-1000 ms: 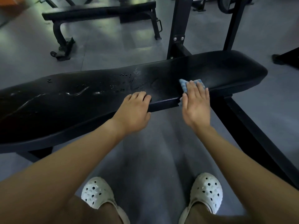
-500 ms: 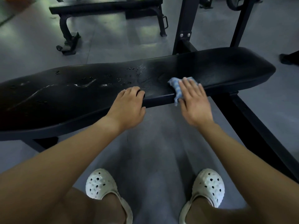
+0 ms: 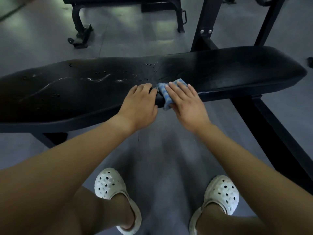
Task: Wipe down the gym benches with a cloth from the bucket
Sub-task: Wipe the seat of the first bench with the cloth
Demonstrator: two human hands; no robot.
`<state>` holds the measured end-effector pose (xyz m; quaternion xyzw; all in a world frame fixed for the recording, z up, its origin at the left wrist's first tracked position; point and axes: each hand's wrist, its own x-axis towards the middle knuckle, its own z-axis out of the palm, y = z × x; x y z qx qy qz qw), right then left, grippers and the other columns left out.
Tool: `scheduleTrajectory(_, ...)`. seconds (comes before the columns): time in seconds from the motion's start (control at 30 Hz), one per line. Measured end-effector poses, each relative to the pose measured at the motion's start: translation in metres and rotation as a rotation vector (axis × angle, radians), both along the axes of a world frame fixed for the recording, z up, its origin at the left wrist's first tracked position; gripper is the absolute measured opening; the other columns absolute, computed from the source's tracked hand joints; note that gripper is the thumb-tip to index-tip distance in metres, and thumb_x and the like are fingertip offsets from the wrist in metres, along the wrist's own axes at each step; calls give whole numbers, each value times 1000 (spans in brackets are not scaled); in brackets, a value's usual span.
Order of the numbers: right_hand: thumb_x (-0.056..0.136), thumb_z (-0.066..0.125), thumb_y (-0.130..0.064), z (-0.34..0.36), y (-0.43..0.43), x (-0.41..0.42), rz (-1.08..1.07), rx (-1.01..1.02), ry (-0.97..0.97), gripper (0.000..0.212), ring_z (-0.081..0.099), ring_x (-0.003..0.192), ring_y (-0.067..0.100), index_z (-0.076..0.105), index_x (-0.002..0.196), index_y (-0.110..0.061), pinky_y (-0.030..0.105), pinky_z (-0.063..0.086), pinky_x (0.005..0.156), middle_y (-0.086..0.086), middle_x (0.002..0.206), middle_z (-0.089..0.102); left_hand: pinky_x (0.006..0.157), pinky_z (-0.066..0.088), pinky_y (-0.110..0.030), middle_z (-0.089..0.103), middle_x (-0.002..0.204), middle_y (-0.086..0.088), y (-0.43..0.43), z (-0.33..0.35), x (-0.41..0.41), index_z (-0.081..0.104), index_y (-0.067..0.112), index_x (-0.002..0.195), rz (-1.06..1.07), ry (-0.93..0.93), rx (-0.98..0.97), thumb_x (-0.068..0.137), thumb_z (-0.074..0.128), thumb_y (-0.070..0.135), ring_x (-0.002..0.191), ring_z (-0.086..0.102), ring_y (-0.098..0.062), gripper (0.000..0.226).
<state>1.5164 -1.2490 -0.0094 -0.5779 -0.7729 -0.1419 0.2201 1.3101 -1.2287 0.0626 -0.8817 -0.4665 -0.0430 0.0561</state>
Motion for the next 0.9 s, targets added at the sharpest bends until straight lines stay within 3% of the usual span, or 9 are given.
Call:
scheduleTrajectory(0.17,100,48,-22,1,-12,43,-145,10,157,53,27,151,21,41,153,-17,45,15,126,2,159,39,122,29,-48,44,150,-16,1,1,-6,48,8,144,50,23,11,100,50,39,139,44,-34,54)
scheduleTrajectory(0.33,92,42,-20,-2,-7,3,-326,49,258,58,28,150,27,45,150,-15,48,12,126,4,157,42,123,30,-44,48,147,-14,1,-1,-14,44,6,147,73,27,11,102,49,40,135,47,-33,57)
scheduleTrajectory(0.57,99,40,-26,3,-1,-39,-81,-34,33,60,25,152,28,33,157,-14,49,14,125,4,162,34,116,38,-41,53,140,-12,6,1,-19,49,6,142,16,-7,-17,100,52,38,127,51,-29,53)
scheduleTrajectory(0.7,95,40,-28,13,4,-11,5,-49,-5,59,33,148,22,41,153,-17,44,22,124,1,158,42,113,39,-40,54,139,-12,8,2,-18,51,7,140,16,-3,-21,102,49,38,126,51,-30,50)
scheduleTrajectory(0.9,90,41,-20,14,4,2,-301,-11,247,54,41,143,25,57,141,-14,43,22,124,5,149,53,116,38,-39,51,147,-11,9,0,-23,48,7,145,2,-13,-25,105,46,36,134,49,-29,50)
